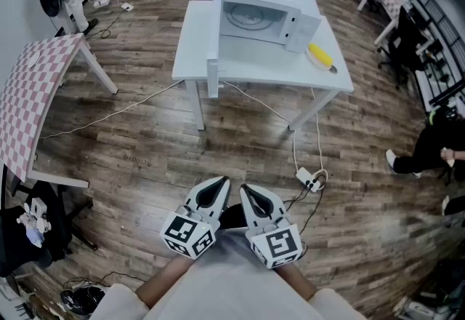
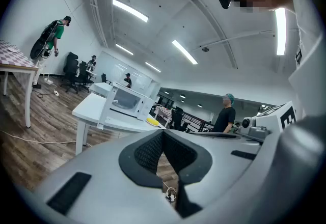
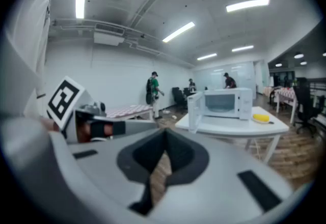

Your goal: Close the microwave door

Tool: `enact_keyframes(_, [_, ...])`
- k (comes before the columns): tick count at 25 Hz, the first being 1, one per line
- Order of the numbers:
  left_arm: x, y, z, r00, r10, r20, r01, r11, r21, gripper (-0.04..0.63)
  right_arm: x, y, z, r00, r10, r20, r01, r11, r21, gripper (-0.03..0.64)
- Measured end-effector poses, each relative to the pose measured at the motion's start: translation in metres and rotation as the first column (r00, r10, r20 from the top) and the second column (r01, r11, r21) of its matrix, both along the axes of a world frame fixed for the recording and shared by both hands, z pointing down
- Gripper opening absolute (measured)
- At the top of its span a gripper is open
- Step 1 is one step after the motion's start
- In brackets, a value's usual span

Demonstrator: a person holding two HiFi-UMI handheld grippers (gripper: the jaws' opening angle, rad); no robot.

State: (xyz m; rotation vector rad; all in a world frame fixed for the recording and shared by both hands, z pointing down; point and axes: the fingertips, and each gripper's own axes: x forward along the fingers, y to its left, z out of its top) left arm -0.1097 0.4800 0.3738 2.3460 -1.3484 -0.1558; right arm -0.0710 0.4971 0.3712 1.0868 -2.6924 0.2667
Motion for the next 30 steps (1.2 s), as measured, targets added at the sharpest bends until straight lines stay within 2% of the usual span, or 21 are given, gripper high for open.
enact_keyframes(7, [0.002,-0.004,-0.006,1.000,0.003,-0.017,-0.002,1.000,0.009,0.018,0.006,-0.004,-0.005,1.000,0.002,0.010,-0.002,1.000,0.003,0.023])
enact_keyframes(11, [0.003,-0.010,-0.010,0.999,0.012,-0.040,-0.012,1.000,0.005,0.018,0.008,-0.005,-0.013,0.999,0.002,0.051,-0.003,1.000,0.007,0.023])
enact_keyframes(16, [0.002,-0.013,-0.006,0.998,0.018,-0.054,-0.019,1.000,-0.014,0.018,0.013,-0.005,-0.012,0.997,0.011,0.078,-0.009,1.000,-0.023,0.023])
enact_keyframes(24, [-0.003,-0.028,-0.005,0.998,0.039,-0.057,-0.041,0.999,-0.025,0.018,0.015,-0.025,0.005,0.993,0.055,0.107,-0.042,0.992,-0.119,0.023])
enact_keyframes(30, [-0.017,-0.046,-0.003,0.996,0.029,-0.079,-0.032,0.999,-0.043,0.018,0.000,-0.051,-0.003,0.993,0.039,0.115,-0.026,0.994,-0.108,0.023])
